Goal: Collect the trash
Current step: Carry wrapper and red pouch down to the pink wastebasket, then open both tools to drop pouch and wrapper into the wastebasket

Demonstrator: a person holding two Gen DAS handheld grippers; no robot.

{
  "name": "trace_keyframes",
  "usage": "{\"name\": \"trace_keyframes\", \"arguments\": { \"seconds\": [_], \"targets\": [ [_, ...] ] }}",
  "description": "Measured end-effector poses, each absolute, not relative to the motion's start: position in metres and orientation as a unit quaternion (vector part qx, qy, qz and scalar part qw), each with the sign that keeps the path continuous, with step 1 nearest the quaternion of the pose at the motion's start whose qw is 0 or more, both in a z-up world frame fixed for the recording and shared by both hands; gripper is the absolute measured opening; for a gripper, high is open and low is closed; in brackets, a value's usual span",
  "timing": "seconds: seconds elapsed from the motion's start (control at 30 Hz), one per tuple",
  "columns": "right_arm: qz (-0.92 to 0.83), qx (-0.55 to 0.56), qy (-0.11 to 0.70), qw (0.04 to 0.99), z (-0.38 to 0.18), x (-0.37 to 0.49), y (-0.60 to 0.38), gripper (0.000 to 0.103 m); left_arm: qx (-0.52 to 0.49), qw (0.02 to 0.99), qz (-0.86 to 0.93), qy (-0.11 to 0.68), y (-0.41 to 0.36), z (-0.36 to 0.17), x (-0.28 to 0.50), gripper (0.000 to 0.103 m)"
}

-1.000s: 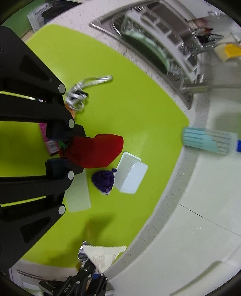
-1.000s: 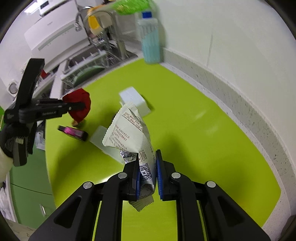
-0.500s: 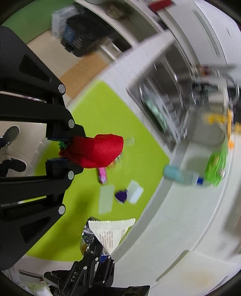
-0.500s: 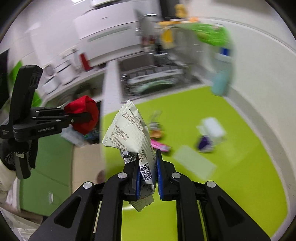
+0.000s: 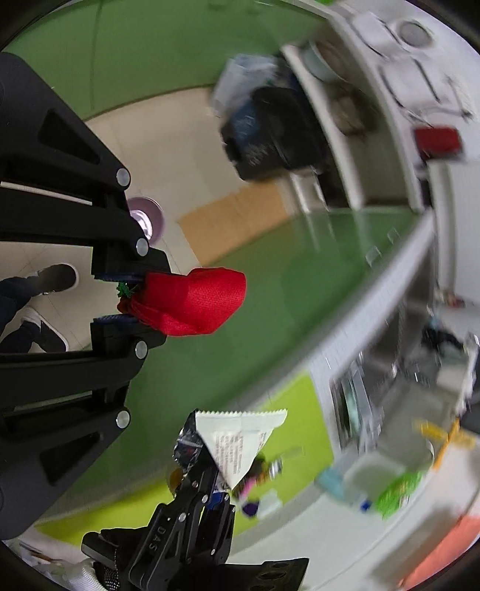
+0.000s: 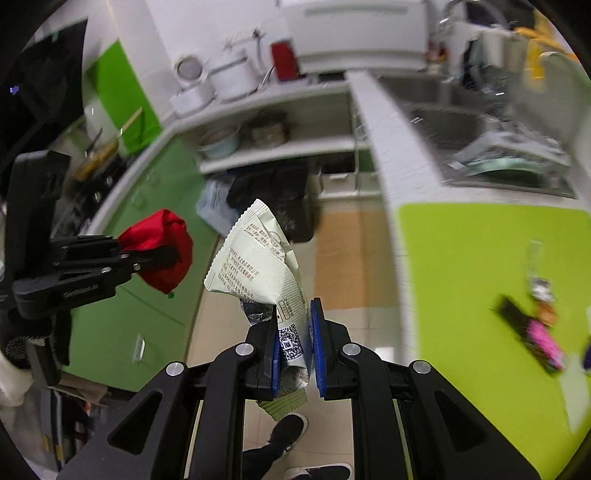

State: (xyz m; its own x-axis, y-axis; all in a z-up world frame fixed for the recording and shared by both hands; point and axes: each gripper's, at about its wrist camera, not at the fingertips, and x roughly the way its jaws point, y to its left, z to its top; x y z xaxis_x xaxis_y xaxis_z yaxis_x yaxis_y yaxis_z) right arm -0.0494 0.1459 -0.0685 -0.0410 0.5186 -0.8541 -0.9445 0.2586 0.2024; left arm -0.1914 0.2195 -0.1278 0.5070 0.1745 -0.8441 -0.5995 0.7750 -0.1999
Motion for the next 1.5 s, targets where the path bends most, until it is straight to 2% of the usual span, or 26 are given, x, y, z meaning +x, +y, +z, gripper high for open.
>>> {"name": "trace_keyframes", "arguments": {
  "seconds": [0.2,0.43,0.6,0.7,0.77,0.8,0.83,0.9,0.93,1.03,1.3,1.5],
  "targets": [
    [0.549,-0.274,0.488,0.621,-0.176,-0.066,0.203,0.014,-0.293,0.800,0.251,0.460,0.272,-0.235,-0.213,0.012],
    [0.524,-0.297,0.522,0.603,-0.311,-0.072,0.229,0.014,-0.339,0.764,0.249,0.489,0.326,-0.418,-0.216,0.012],
    [0.514,-0.306,0.540,0.592,-0.386,-0.072,0.237,0.014,-0.362,0.744,0.252,0.502,0.348,-0.518,-0.213,0.013],
    [0.508,-0.310,0.547,0.589,-0.417,-0.068,0.240,0.014,-0.370,0.737,0.255,0.505,0.360,-0.561,-0.212,0.019],
    [0.505,-0.315,0.548,0.588,-0.431,-0.067,0.239,0.014,-0.372,0.732,0.259,0.508,0.364,-0.585,-0.213,0.028],
    [0.504,-0.317,0.549,0.587,-0.439,-0.067,0.240,0.014,-0.372,0.731,0.262,0.509,0.366,-0.592,-0.215,0.042],
    [0.503,-0.318,0.551,0.586,-0.445,-0.067,0.241,0.014,-0.371,0.730,0.267,0.508,0.367,-0.598,-0.216,0.062],
    [0.502,-0.321,0.553,0.583,-0.457,-0.068,0.246,0.014,-0.376,0.728,0.273,0.504,0.371,-0.608,-0.222,0.087],
    [0.502,-0.322,0.553,0.582,-0.462,-0.069,0.248,0.014,-0.378,0.727,0.274,0.503,0.372,-0.611,-0.224,0.093],
    [0.503,-0.324,0.557,0.575,-0.470,-0.075,0.253,0.014,-0.376,0.723,0.287,0.503,0.376,-0.616,-0.230,0.100],
    [0.527,-0.334,0.561,0.544,-0.491,-0.104,0.278,0.014,-0.397,0.722,0.319,0.469,0.387,-0.585,-0.277,0.100],
    [0.545,-0.345,0.564,0.515,-0.533,-0.132,0.305,0.014,-0.405,0.723,0.331,0.451,0.384,-0.570,-0.311,0.100]
  ]
}}
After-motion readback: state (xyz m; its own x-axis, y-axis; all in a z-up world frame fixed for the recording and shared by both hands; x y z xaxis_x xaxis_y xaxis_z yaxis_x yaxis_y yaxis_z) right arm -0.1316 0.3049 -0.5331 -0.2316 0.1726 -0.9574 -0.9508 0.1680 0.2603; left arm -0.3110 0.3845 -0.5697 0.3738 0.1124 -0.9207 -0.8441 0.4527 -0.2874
